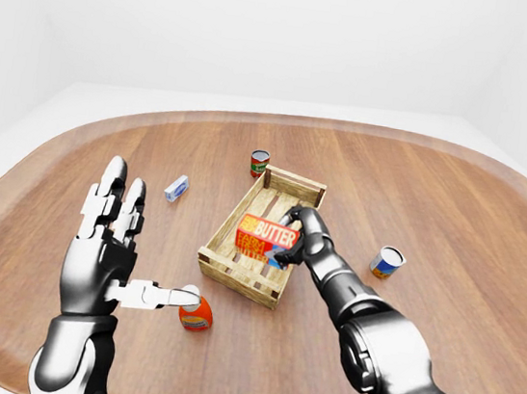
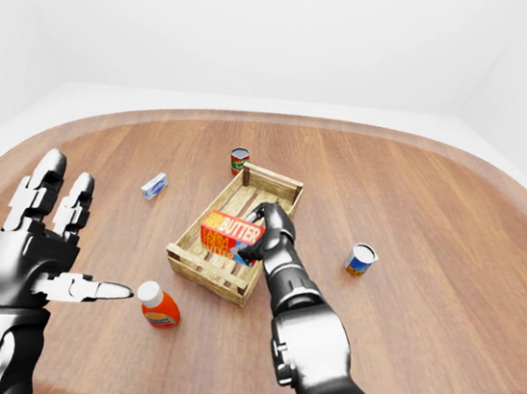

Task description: Pick up the butter and put it in the tray.

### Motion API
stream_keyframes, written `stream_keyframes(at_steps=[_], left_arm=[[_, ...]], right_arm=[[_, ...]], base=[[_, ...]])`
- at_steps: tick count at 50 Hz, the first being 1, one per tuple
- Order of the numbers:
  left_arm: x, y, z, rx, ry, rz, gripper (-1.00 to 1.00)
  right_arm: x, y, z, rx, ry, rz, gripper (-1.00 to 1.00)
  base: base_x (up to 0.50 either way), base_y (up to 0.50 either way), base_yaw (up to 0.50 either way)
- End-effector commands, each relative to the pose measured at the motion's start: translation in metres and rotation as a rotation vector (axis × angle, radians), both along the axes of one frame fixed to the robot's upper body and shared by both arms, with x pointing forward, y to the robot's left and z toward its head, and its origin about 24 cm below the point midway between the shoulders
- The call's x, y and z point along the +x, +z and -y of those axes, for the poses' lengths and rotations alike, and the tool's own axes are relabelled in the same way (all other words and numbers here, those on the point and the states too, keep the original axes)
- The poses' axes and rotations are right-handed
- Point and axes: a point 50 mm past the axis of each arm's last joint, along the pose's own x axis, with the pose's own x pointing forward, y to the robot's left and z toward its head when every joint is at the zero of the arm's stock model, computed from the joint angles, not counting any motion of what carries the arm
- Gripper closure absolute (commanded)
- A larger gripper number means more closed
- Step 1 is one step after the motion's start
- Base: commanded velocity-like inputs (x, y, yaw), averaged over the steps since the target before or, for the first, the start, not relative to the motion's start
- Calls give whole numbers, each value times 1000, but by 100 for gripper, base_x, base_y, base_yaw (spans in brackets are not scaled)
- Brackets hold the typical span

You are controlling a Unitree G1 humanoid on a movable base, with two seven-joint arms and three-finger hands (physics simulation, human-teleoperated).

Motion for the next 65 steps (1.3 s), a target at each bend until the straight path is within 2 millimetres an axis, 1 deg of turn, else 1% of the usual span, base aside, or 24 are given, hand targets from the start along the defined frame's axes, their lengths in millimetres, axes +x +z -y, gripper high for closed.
stream_keyframes(at_steps=[1,20,21,22,42,48,52,56,57,58,62,63,65], left_arm=[[0,0,0,0,-1,1,-100],[-2,2,-1,0,-2,10,-100],[-2,2,-1,0,-2,11,-100],[-2,2,-1,-1,-1,9,-100],[-1,1,-1,-2,-2,5,-100],[-1,1,-1,-2,-1,8,-100],[-1,1,-1,-3,-1,8,-100],[-1,1,-1,-2,-2,6,-100],[-1,0,0,-2,-3,1,-100],[-2,2,0,-1,-3,10,-100],[-1,1,-1,-1,-2,6,-100],[-1,2,-1,0,-2,7,-100],[-2,2,-1,-1,-3,10,-100]], right_arm=[[10,21,-5,39,-18,69,100],[8,17,-8,48,-11,53,100],[8,17,-8,48,-10,52,62],[8,16,-8,52,-12,50,-100],[7,15,-11,47,1,44,-100],[8,17,-13,47,11,51,-100],[9,22,-18,52,26,63,-100],[14,34,-27,77,60,86,-100],[14,37,-30,81,71,96,-100],[13,39,-38,81,105,97,-100],[12,42,-49,106,153,102,-100],[12,47,-53,102,167,131,-100],[10,48,-58,117,188,141,-100]], base=[[0,0,0],[0,0,0],[0,0,0],[0,0,0],[0,0,0],[0,0,0],[0,0,0],[0,0,0],[0,0,0],[0,0,0],[0,0,0],[0,0,0],[0,0,0]])
